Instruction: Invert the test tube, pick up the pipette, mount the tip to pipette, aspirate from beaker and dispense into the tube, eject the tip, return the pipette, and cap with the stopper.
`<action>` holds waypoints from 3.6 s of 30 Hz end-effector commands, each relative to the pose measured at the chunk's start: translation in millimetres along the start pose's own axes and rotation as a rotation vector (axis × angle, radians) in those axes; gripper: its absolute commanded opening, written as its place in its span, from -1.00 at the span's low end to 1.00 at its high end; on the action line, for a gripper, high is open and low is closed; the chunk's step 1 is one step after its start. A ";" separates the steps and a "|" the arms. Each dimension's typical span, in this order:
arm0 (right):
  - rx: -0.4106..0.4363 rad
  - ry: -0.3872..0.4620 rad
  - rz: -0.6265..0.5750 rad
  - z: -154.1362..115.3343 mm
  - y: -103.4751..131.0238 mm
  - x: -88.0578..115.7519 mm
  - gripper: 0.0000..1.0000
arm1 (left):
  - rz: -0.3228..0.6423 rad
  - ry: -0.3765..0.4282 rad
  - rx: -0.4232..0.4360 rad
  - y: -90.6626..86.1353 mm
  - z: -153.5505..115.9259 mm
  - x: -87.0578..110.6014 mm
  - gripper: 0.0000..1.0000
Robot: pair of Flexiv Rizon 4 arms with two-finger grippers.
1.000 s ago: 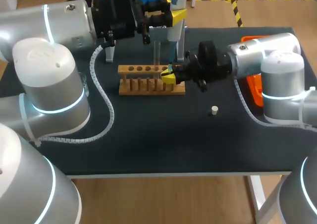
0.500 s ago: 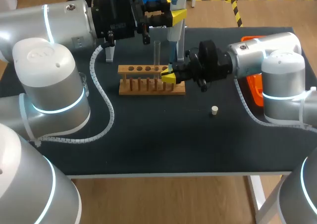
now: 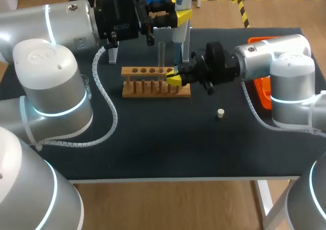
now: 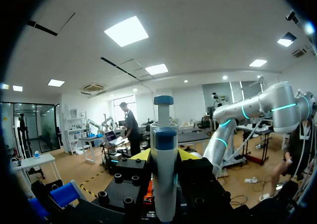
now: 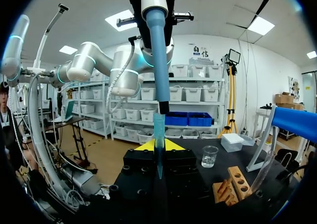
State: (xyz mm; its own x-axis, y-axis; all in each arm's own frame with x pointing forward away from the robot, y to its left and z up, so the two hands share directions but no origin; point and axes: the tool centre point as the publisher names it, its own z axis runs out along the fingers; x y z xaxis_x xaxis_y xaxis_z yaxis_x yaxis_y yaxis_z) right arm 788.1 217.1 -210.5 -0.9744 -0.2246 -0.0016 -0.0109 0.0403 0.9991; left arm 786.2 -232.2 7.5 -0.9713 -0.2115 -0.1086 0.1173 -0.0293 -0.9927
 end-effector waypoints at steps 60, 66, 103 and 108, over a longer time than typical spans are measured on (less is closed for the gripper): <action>-0.018 -0.008 0.009 3.4 7.0 -5.0 -1.00 | 0.000 0.003 -0.001 -0.6 -0.2 -0.9 -1.00; -0.024 -0.008 -0.002 4.2 11.8 -5.5 -1.00 | 0.000 0.003 -0.001 -0.6 -0.2 -0.9 -1.00; -0.041 0.001 -0.039 -1.3 42.5 -3.1 -1.00 | 0.000 0.003 -0.001 -0.6 -0.2 -0.9 -1.00; -0.047 0.004 -0.045 -2.0 47.9 -0.9 -1.00 | 0.000 0.003 -0.001 -0.6 -0.2 -0.9 -1.00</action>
State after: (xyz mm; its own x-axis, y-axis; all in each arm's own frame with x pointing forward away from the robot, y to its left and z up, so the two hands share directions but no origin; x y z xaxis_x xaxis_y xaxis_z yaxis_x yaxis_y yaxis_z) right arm 792.3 220.8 -179.8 -0.9717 -0.2316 -0.0455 -0.0419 -0.0205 0.9989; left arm 785.2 -232.1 19.9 -0.9714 -0.2108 -0.1093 0.1188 -0.0327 -0.9924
